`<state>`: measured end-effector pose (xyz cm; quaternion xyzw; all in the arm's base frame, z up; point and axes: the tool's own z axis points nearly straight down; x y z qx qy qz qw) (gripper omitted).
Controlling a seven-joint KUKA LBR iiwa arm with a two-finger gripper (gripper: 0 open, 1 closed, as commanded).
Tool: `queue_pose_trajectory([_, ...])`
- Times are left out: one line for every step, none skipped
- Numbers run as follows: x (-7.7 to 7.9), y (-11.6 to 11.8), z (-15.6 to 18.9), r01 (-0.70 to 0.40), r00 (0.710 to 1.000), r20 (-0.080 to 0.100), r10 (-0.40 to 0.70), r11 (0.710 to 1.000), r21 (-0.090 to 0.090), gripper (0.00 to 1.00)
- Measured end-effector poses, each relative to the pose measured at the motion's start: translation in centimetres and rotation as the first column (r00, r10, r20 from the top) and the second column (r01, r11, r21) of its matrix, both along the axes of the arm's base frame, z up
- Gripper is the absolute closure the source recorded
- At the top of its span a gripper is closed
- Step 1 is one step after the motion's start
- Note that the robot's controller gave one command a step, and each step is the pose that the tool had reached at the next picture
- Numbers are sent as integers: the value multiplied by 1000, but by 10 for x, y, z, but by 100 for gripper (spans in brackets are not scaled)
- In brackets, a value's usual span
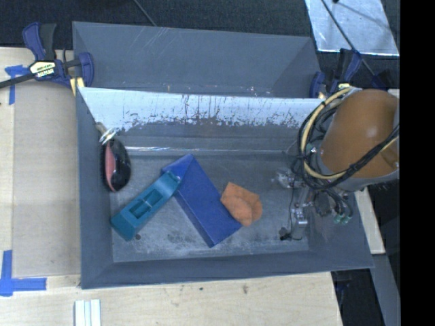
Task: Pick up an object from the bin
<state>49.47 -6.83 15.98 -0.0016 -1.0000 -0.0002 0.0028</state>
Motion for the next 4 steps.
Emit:
queue_pose_trajectory([2,0,4,-2,1000,9,2,1000,-1,0])
queue_pose_trajectory([51,32,-43,-55,998,18,56,998,-3,0])
queue_pose_trajectory([26,45,-79,-67,998,8,67,998,-1,100])
queue_pose_trajectory([26,45,-79,-67,998,8,67,998,-1,100])
